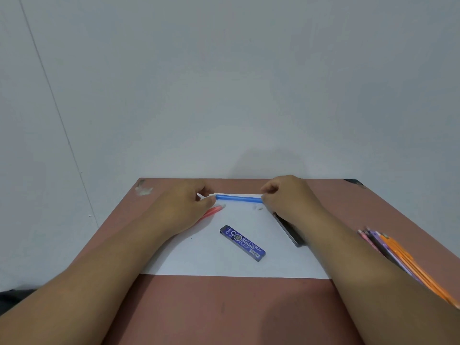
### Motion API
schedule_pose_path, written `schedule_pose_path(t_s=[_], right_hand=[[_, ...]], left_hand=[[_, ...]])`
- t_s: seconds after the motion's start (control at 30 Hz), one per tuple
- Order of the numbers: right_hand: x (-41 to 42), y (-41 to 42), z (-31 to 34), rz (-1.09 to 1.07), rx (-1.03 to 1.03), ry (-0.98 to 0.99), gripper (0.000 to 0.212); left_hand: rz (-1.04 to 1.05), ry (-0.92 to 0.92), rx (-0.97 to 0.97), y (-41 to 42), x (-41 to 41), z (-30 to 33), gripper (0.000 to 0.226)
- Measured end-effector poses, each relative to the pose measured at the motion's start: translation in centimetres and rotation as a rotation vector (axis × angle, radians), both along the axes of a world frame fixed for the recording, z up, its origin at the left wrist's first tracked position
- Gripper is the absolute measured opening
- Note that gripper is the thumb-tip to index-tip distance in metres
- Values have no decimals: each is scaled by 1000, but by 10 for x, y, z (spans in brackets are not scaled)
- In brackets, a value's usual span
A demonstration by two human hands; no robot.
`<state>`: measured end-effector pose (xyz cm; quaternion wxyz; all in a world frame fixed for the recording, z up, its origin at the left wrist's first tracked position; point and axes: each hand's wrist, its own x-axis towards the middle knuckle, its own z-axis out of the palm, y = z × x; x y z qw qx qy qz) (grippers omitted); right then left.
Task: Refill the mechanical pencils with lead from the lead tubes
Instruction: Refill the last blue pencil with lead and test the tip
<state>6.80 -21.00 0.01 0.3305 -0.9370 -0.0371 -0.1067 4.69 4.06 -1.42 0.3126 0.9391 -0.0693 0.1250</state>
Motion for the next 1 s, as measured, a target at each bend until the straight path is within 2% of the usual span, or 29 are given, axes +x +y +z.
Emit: schedule_pose_path(t_s=[0.1,0.17,0.27,0.37,0.6,0.77,1.0], right_hand=[[-11,6,15,54,-20,-58,14],[-24,15,28,162,-112,-7,8],[-44,29,39,294,-286,151,23],[-56,37,40,344,-372,242,36],[-61,42,38,350,-431,332,39],[-56,37,38,285,-299,292,38],[-47,29,38,238,147,81,25]], left_hand=[[3,-4,-5,0,-1,1,8],[2,-6,-16,0,-1,1,9],[-3,-12,-23,1,-1,2,10],[0,-10,-17,0,-2,4,10],[0,-47,-11,-3,-5,6,11],[-68,-117,-125,-5,-10,7,11],[-251,-75,-498,-15,-22,21,14]])
